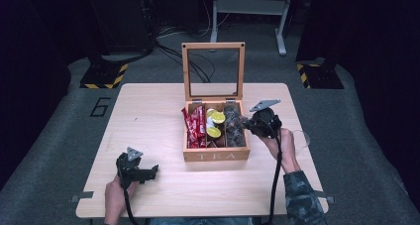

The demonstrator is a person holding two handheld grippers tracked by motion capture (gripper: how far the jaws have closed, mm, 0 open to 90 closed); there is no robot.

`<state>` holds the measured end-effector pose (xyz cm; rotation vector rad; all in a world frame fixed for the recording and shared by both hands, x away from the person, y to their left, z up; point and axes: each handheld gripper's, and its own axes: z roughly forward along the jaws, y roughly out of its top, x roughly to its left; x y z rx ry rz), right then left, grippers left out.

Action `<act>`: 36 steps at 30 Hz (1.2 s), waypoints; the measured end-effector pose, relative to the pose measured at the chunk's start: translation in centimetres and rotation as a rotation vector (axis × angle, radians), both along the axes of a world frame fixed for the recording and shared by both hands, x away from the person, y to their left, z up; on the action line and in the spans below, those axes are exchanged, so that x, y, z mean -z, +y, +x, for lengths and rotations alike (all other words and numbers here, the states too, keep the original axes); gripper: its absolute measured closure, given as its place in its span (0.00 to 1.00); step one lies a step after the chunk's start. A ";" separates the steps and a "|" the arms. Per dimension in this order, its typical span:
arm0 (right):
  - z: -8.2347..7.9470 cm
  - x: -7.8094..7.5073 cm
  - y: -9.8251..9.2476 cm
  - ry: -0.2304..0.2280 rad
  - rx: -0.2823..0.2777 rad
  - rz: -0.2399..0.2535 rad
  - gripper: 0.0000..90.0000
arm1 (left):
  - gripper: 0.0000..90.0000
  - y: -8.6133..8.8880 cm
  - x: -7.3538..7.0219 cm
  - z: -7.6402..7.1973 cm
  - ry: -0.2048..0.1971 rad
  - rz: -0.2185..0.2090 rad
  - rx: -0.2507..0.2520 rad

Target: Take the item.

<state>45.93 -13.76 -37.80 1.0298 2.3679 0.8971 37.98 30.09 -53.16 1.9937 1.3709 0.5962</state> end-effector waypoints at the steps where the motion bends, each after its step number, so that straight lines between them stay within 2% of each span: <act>1: 0.0 -0.1 -0.2 -0.002 0.004 -0.005 0.88 | 0.00 0.0 0.0 0.0 0.000 0.000 0.000; 9: -0.7 -0.6 -1.5 -0.022 0.043 -0.004 0.88 | 0.00 0.0 0.0 0.0 0.000 0.000 0.000; 19: -1.2 -0.9 -2.7 -0.037 0.067 -0.020 0.88 | 0.00 0.0 0.0 0.0 0.001 0.001 0.001; 30: -1.8 -1.2 -4.4 -0.034 0.125 -0.017 0.89 | 0.00 0.0 0.0 0.0 0.000 0.000 0.000; 36: -2.0 -1.1 -5.3 -0.033 0.139 -0.034 0.89 | 0.00 0.0 0.0 0.0 0.000 0.000 0.000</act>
